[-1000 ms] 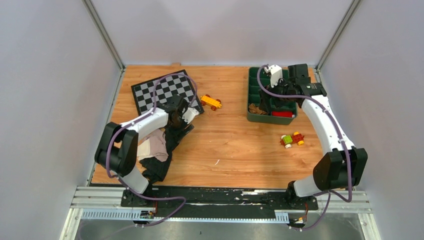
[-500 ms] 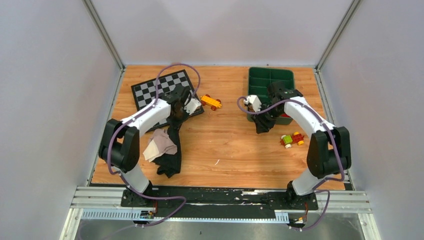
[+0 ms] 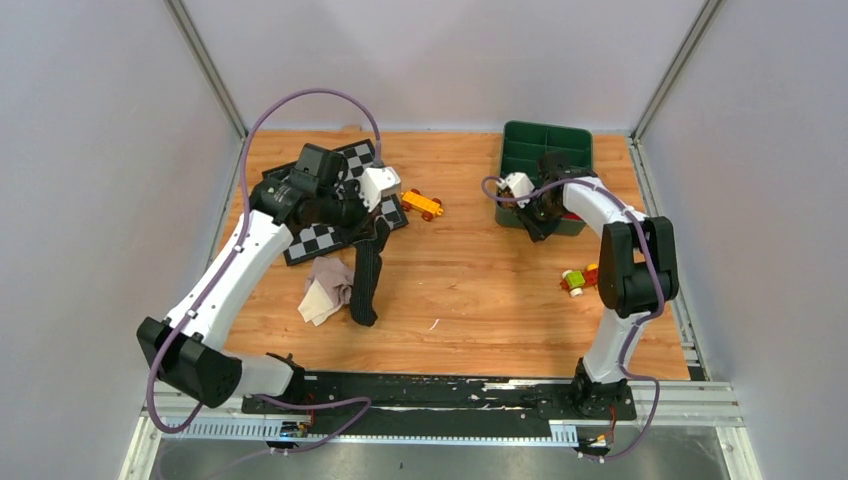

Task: Roll the underwear
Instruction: Pick up the underwear from the center of the board, then place the underwear at the center of the board.

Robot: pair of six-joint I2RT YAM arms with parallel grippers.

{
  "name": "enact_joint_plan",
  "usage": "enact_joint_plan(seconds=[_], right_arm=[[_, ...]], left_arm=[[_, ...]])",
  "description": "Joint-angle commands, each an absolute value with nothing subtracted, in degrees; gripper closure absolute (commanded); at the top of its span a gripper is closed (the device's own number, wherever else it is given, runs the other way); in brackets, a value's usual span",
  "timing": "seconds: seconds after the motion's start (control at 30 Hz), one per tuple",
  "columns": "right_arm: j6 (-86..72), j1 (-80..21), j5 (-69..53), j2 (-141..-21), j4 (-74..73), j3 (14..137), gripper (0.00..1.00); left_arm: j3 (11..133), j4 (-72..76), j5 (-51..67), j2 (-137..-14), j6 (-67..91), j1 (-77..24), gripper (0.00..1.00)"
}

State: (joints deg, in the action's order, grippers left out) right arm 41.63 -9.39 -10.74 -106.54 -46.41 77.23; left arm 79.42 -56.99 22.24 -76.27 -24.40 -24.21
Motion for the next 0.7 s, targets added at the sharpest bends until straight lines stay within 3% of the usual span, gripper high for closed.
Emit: enact_joint_plan(seconds=[0.0,0.17,0.37,0.43,0.5,0.53,0.67], right_arm=[[39.6,-8.3,-13.2,-106.6,-46.2,83.3,0.77],[35.2,-9.3,-24.5,-99.1,-50.9,82.3,0.69],[33.4,-9.3,-28.0,-90.8,-54.4,79.7,0.65],[33.3,-9.2,-30.2,-89.8,-54.9,79.0,0.64],[32.5,-9.3,-32.3,-89.8,-54.3,78.0,0.64],[32.0,-9.2,-33.0,-90.1,-54.3,77.9,0.64],[31.4,-9.2,-34.4,-90.2,-54.7,78.2,0.63]], left_arm=[[85.4,-55.6,38.2,-78.0,-22.6,-24.8,1.0],[89.4,-54.7,52.6,-81.9,-23.8,-25.4,0.96],[90.1,-60.2,66.2,-87.2,-27.3,-22.0,0.99],[85.0,-53.9,68.2,-88.2,-20.6,-19.2,0.91],[82.4,-51.9,60.8,-91.6,-19.7,-17.6,0.74],[82.6,-51.0,52.8,-93.9,-19.0,-17.3,0.7],[88.5,-46.8,8.1,-101.7,-14.0,-17.1,0.49]])
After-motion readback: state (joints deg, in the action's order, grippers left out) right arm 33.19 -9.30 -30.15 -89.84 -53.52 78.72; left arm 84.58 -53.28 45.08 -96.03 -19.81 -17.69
